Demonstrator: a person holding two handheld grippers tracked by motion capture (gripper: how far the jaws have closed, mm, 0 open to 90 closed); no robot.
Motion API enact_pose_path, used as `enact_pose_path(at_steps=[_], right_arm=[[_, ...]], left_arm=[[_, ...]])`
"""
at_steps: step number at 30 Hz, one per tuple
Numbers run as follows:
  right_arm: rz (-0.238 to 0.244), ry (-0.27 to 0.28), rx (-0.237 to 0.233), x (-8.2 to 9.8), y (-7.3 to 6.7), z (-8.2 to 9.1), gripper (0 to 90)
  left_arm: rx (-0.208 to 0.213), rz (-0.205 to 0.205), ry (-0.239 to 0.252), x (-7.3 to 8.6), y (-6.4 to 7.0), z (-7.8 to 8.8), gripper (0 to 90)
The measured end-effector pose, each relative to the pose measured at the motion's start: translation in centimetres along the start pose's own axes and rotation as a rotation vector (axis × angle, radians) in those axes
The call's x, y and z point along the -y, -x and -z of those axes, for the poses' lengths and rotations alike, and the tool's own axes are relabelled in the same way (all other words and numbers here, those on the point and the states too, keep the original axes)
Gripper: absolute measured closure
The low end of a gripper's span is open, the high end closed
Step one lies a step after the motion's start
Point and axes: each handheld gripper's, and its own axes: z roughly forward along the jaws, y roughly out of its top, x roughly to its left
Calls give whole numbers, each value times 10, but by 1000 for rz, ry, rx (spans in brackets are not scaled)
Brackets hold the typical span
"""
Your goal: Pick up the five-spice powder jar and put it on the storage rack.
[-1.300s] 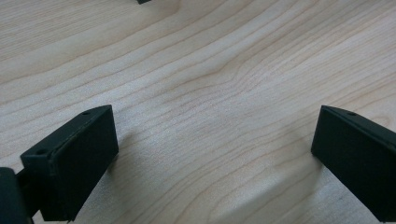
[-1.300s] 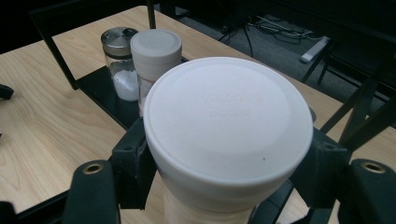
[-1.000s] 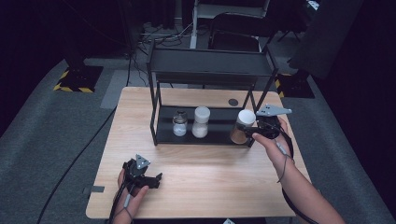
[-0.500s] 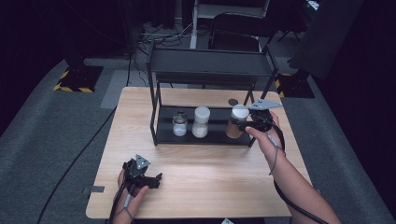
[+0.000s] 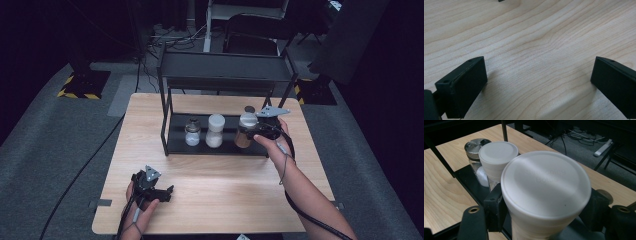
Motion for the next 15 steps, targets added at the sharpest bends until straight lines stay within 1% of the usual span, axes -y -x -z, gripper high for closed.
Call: enact_pose_path(at_steps=[4, 10, 15], right_arm=[[5, 2, -5, 1, 1, -7, 334], [7, -13, -7, 3, 1, -18, 335], [-7, -27, -6, 6, 0, -27, 335]], left_arm=[[-1, 0, 0, 0, 0, 0, 0], [0, -1, 0, 0, 0, 0, 0], [0, -2, -1, 0, 0, 0, 0]])
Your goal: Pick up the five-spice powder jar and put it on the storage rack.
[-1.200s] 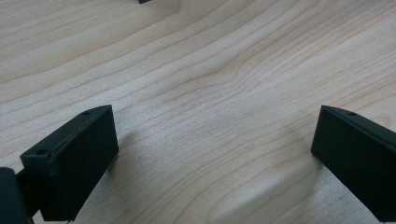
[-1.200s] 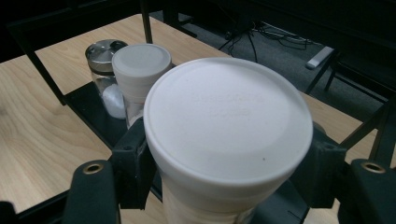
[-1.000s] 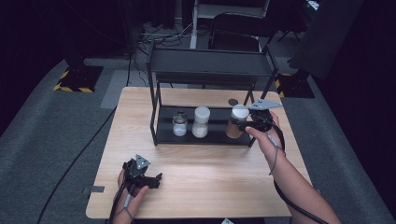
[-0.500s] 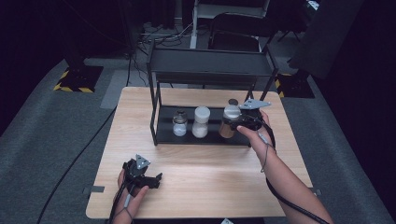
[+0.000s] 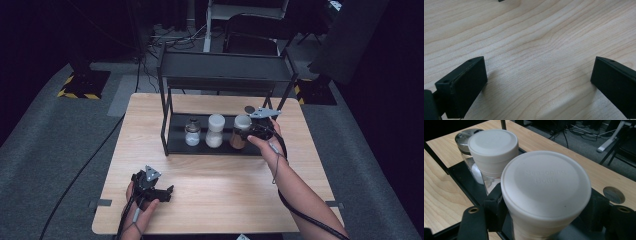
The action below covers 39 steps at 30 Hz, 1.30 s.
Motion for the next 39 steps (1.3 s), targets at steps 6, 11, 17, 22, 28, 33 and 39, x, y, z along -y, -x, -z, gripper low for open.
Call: enact_pose_path(at_steps=[6, 11, 17, 22, 28, 33, 39], right_arm=[[-7, -4, -4, 1, 0, -8, 335], [-10, -13, -3, 1, -1, -14, 335], [-16, -22, 3, 3, 0, -18, 334], [-27, -13, 0, 6, 3, -18, 332], [-64, 11, -16, 7, 8, -15, 232], [-53, 22, 2, 3, 5, -2, 149], [-22, 34, 9, 0, 2, 21, 112]], left_arm=[[0, 1, 0, 0, 0, 0, 0], [0, 0, 0, 0, 0, 0, 0], [0, 0, 0, 0, 0, 0, 0], [-1, 0, 0, 0, 0, 0, 0], [0, 0, 0, 0, 0, 0, 0], [0, 0, 0, 0, 0, 0, 0], [-1, 1, 1, 0, 0, 0, 0]])
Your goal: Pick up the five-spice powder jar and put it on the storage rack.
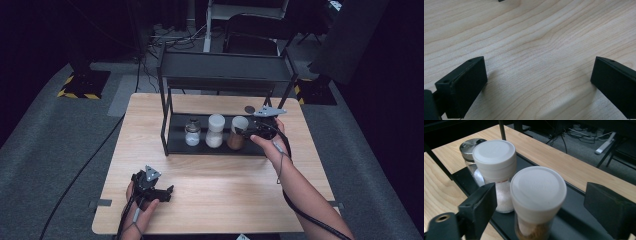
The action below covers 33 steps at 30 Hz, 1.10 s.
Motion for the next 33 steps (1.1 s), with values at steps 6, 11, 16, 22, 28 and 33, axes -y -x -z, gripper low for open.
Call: enact_pose_path(at_steps=[6, 11, 16, 22, 28, 33], right_arm=[[-7, 3, -1, 1, -1, 23, 104], [-14, 9, -23, 6, -3, 38, 95], [-8, 14, -43, 12, -5, 51, 93], [-8, 21, -68, 20, -8, 64, 90], [-7, 28, -79, 28, -11, 76, 87], [-8, 23, -87, 33, -14, 84, 86]], left_arm=[[1, 0, -1, 0, 0, 0, 0], [1, 0, -1, 0, 0, 0, 0], [1, 0, -1, 0, 0, 0, 0], [1, -2, -1, 0, 0, 0, 0], [1, -3, -1, 0, 0, 0, 0], [1, -1, -1, 0, 0, 0, 0]])
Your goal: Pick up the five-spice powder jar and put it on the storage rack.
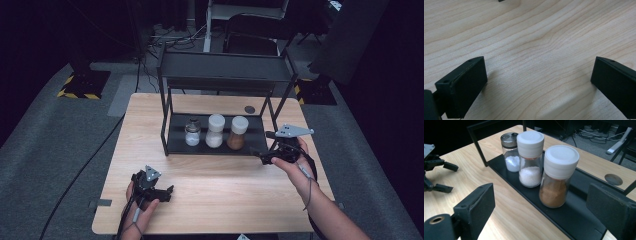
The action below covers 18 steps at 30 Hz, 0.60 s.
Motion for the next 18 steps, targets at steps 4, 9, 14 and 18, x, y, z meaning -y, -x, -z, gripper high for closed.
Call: enact_pose_path(at_steps=[4, 9, 14, 18], right_arm=[[7, 3, -3, 3, -3, 8, 83], [9, -3, -12, 7, -8, 14, 73], [7, -27, -23, 14, -10, 15, 31], [5, -41, -28, 20, -10, 14, 30]], left_arm=[[0, 0, -1, 0, 0, 0, 0], [0, 0, 0, 0, 0, 0, 0], [0, 0, 0, 0, 0, 0, 0], [0, -1, -1, 0, 0, 0, 0]])
